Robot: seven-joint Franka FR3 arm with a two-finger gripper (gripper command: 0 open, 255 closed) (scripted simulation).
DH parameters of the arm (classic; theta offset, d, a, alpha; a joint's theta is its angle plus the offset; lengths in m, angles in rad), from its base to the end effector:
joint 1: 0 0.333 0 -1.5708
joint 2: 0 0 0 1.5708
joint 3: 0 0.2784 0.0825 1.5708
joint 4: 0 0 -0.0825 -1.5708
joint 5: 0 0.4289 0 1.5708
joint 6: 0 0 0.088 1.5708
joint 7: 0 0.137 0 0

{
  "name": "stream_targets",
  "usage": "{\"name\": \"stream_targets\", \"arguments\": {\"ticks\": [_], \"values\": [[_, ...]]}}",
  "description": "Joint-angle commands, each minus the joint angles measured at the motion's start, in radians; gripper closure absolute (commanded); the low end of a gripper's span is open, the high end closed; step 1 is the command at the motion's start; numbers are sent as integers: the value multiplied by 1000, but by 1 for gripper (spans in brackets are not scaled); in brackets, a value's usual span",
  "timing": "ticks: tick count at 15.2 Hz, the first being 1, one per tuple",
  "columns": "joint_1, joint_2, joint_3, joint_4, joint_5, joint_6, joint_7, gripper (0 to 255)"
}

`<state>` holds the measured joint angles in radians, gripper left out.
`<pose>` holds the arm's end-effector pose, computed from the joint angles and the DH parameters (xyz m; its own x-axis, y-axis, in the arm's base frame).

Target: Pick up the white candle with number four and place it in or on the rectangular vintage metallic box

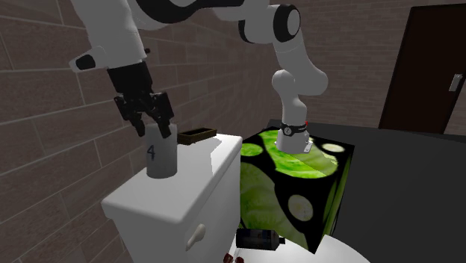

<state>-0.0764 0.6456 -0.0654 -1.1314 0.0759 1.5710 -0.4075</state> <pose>0.7237 -0.0826 0.3473 0.9474 0.2693 -0.1729 0.2526 -0.9610 -0.1127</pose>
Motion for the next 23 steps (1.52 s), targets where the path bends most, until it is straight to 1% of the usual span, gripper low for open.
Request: {"name": "stream_targets", "arguments": {"ticks": [1, 8, 14, 15, 17, 20, 23], "values": [[0, 0, 0, 26, 0, -26, 2, 255], [-5, 17, 1, 150, 0, -132, 7, 255], [-10, 58, 2, 295, 2, -237, 12, 255], [-15, -11, -3, 184, -1, -196, -3, 255], [-27, -119, -12, 20, -8, -140, -31, 255], [-46, -245, -27, -161, -19, -86, -72, 255], [-68, -351, -43, -302, -32, -52, -113, 255]]}}
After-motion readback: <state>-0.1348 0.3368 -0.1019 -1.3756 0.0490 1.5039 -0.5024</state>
